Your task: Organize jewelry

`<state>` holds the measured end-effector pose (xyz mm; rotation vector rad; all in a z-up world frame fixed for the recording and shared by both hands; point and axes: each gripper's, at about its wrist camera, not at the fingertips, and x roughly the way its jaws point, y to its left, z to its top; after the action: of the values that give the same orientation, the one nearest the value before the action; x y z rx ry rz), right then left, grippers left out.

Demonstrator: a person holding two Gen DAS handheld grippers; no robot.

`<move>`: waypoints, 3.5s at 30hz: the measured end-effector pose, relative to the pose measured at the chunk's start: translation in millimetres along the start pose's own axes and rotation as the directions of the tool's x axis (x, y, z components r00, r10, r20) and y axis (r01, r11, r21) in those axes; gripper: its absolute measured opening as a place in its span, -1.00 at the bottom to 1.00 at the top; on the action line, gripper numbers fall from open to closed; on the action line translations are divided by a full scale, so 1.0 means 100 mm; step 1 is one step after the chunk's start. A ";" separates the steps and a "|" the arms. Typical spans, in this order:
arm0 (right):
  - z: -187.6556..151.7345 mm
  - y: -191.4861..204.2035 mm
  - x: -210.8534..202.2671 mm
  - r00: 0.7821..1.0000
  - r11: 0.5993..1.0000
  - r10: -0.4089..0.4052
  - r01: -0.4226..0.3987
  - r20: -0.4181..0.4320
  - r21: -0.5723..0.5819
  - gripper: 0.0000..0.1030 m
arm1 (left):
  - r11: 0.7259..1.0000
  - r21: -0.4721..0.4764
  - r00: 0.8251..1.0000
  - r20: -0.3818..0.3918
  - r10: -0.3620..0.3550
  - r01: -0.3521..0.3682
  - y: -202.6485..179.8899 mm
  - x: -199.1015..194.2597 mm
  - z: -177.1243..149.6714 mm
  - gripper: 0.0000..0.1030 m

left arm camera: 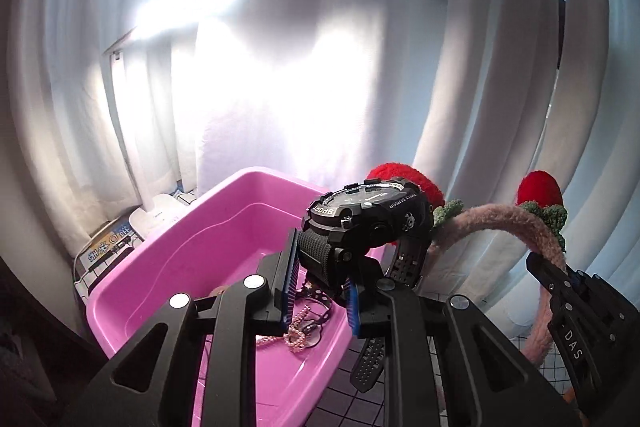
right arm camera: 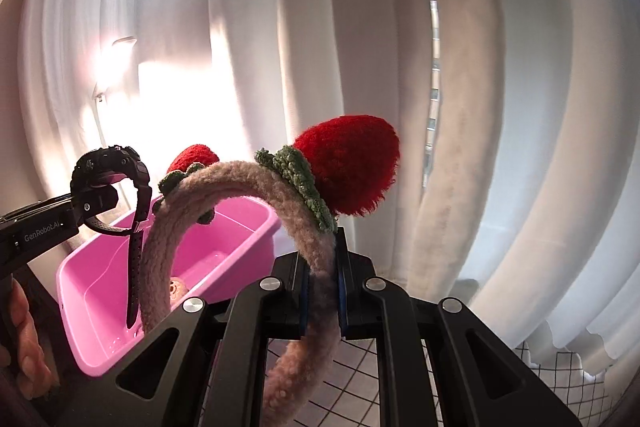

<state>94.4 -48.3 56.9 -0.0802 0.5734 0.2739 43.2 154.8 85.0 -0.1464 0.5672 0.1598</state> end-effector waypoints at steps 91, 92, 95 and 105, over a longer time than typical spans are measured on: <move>-0.07 1.39 1.00 0.941 0.985 0.090 -0.131 -0.325 -0.108 0.40 | 0.947 -0.167 0.942 -0.243 0.231 -0.276 1.11 0.27 -0.35 0.86; -0.07 1.39 0.99 0.943 0.985 0.088 -0.131 -0.322 -0.112 0.40 | 0.946 -0.167 0.941 -0.245 0.234 -0.279 1.10 0.26 -0.36 0.86; -0.08 1.41 0.95 0.945 0.984 0.080 -0.125 -0.317 -0.125 0.40 | 0.944 -0.164 0.938 -0.250 0.241 -0.286 1.09 0.25 -0.36 0.86; -0.10 1.38 0.88 0.946 0.985 0.084 -0.127 -0.313 -0.119 0.40 | 0.940 -0.153 0.931 -0.256 0.262 -0.306 1.07 0.19 -0.38 0.88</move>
<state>122.0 103.6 0.8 -0.2297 0.8704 0.4102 18.3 254.8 32.7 -0.2716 0.8070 0.4869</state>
